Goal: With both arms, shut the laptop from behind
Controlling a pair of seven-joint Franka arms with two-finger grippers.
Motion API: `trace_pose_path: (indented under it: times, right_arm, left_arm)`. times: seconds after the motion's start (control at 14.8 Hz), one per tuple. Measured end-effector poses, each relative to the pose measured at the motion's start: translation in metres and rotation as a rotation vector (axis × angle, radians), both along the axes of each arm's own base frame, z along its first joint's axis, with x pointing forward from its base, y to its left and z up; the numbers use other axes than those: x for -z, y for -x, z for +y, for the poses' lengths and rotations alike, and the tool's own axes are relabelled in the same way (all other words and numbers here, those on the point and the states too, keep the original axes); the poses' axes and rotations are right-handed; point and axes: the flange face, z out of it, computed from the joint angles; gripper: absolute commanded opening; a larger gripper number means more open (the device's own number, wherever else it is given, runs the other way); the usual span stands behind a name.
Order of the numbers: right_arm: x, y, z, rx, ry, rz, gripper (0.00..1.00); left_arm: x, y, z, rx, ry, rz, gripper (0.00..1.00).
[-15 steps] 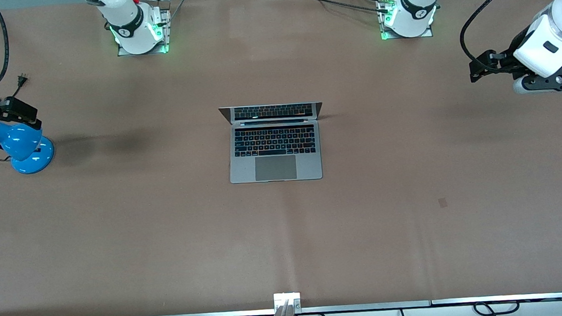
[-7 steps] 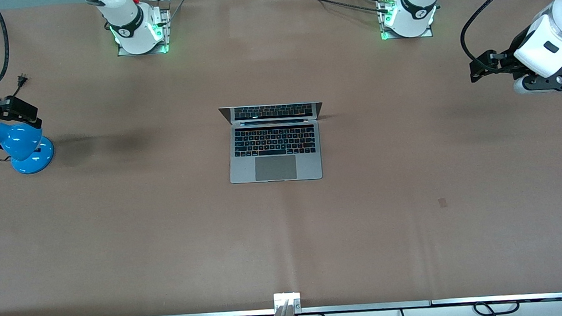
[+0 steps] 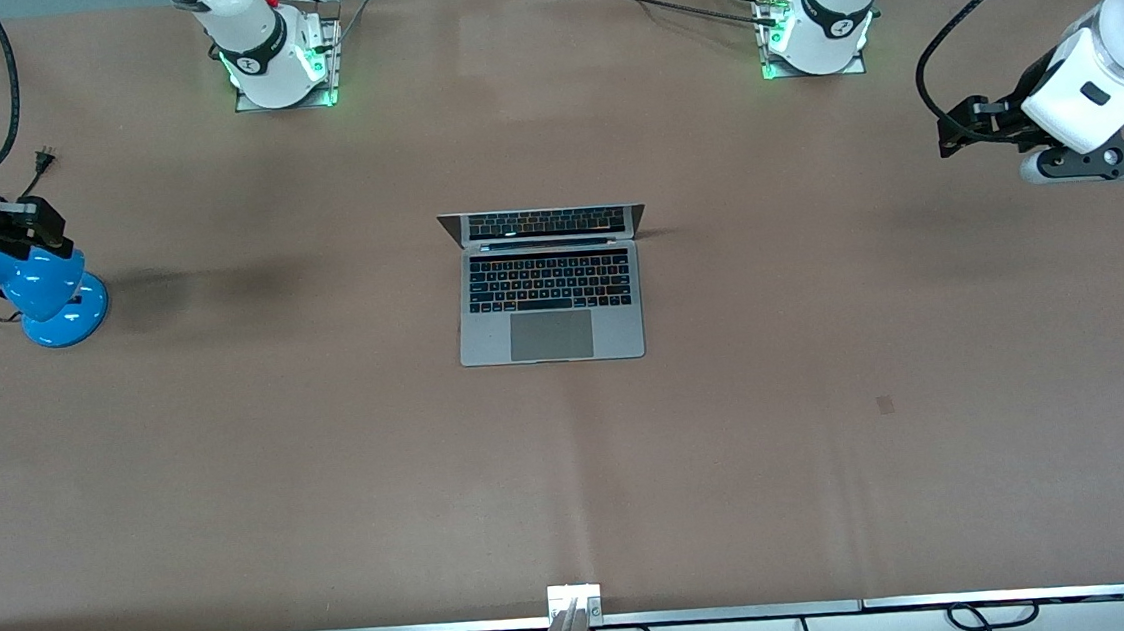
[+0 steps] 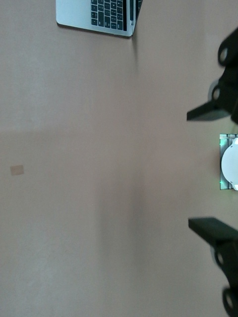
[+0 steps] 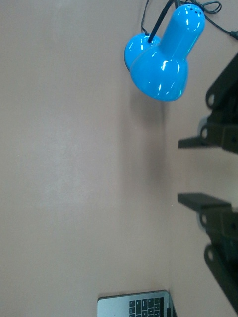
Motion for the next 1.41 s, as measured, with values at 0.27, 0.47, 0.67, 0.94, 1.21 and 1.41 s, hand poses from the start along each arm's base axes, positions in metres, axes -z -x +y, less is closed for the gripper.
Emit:
trace_pose_path:
  times: [0.27, 0.47, 0.67, 0.94, 1.21, 1.41]
  right_arm:
    - [0.001, 0.001, 0.001, -0.002, 0.000, 0.012, 0.00]
    - [0.003, 0.003, 0.007, -0.011, -0.001, 0.028, 0.00]
    - [0.018, 0.005, 0.026, -0.045, -0.003, 0.091, 0.00]
    - [0.062, 0.003, 0.096, -0.140, -0.015, 0.200, 0.00]
    - [0.111, 0.021, 0.171, -0.202, -0.072, 0.300, 0.00]
    - [0.140, 0.042, 0.224, -0.226, -0.113, 0.345, 0.00]
  left_arm:
    - [-0.001, 0.009, -0.005, 0.004, 0.000, 0.054, 0.00]
    - [-0.001, 0.018, -0.022, -0.040, 0.005, 0.094, 0.00]
    - [0.000, 0.022, -0.050, -0.038, 0.040, 0.105, 0.00]
    - [0.008, 0.019, -0.078, -0.018, 0.132, 0.113, 0.00]
    - [0.051, 0.007, -0.136, 0.008, 0.201, 0.167, 0.00]
    - [0.095, -0.003, -0.178, 0.011, 0.251, 0.215, 0.00]
